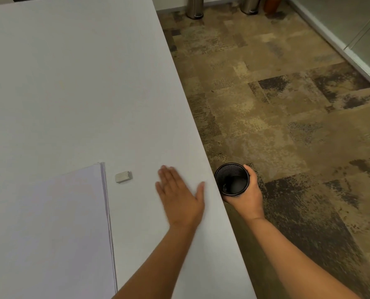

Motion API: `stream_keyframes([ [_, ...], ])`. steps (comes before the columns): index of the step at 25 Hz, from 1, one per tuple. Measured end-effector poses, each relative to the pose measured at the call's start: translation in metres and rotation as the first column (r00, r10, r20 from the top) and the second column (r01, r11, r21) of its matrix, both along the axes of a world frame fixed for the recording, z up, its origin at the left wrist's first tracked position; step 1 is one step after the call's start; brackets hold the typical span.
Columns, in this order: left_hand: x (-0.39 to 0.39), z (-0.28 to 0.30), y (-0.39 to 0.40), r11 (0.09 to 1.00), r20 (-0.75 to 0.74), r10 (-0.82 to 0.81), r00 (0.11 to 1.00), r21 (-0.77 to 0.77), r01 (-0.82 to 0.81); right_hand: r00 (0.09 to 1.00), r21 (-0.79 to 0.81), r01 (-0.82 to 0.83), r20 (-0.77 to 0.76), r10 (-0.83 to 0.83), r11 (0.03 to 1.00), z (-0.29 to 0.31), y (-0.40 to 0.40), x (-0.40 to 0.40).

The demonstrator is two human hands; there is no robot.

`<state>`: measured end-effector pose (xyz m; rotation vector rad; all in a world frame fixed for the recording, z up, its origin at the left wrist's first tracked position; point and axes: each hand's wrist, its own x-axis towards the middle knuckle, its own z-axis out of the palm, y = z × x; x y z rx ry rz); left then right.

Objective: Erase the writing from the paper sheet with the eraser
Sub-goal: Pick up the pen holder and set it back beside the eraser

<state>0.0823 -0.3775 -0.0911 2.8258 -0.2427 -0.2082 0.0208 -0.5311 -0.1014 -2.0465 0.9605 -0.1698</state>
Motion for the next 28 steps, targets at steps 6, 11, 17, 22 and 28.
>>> stream_keyframes([
  [6,-0.036,0.039,-0.068,0.585,-0.066,-0.745,0.664,-0.544,0.602,0.960,-0.092,0.100,0.269,-0.072,0.991,-0.006,0.024,-0.021],
  [11,0.019,0.013,-0.022,0.869,0.222,-0.148,0.964,-0.436,0.234,1.000,0.069,0.018,0.013,-0.019,0.997,0.016,0.005,-0.006],
  [17,0.028,0.010,-0.043,0.953,-0.041,-0.304,0.952,-0.012,0.303,0.999,0.082,0.049,-0.017,-0.048,0.995,0.016,0.008,-0.003],
  [22,-0.025,0.030,-0.070,0.618,-0.040,-0.740,0.671,-0.435,0.655,0.979,0.133,0.036,0.193,-0.061,0.990,0.008,0.012,-0.009],
  [28,0.029,0.013,-0.029,0.954,0.105,-0.200,0.974,-0.208,0.218,0.997,0.099,0.070,0.009,-0.071,0.993,0.018,0.011,0.000],
])
